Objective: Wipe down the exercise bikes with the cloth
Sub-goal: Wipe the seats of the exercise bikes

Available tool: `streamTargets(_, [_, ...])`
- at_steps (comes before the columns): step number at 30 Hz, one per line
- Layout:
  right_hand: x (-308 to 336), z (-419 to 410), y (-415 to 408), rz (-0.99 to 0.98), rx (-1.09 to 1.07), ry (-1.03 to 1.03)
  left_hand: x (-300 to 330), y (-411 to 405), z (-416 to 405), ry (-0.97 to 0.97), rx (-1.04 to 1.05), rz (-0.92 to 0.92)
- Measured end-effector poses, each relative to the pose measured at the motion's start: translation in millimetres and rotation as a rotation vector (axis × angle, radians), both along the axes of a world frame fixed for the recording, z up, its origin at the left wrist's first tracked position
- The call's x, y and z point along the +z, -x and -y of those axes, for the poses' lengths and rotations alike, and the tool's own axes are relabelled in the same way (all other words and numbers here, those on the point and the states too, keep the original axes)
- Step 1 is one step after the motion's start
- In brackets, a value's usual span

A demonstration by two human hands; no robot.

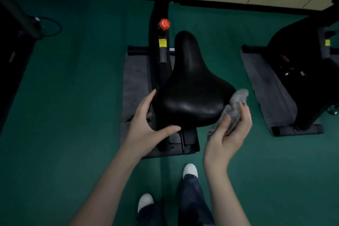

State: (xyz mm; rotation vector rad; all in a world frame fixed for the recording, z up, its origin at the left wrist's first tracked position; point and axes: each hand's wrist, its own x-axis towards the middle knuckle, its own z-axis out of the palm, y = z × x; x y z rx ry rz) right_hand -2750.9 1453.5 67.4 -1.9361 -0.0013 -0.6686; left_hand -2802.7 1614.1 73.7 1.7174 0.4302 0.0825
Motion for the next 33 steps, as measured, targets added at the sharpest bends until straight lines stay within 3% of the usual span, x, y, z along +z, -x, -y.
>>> streamTargets(2, [0.7, -14.3, 2.1, -0.036, -0.104, -0.136, -3.1, -0.8, -0.3, -0.043, 0.013, 0.035])
streamTargets(5, [3.4, -35.0, 12.6, 0.01, -0.127, -0.133, -7.1, -4.8, -2.5, -0.041, 0.044, 0.089])
streamTargets(10, [8.3, -44.0, 25.3, 0.145, 0.116, 0.213, -9.2, -7.6, -3.1, -0.057, 0.073, 0.111])
streamTargets(17, [20.3, -11.8, -3.4, 0.205, 0.341, 0.456, 3.3, -7.2, -5.7, -0.16, 0.073, 0.07])
streamTargets(23, [25.3, 11.6, -21.3, 0.019, 0.139, 0.262, 21.6, -4.1, -4.8, -0.194, 0.053, 0.064])
streamTargets(33, [66.7, 52.1, -18.0, -0.353, 0.062, 0.026, 73.4, 6.7, 13.7, -0.404, -0.04, 0.047])
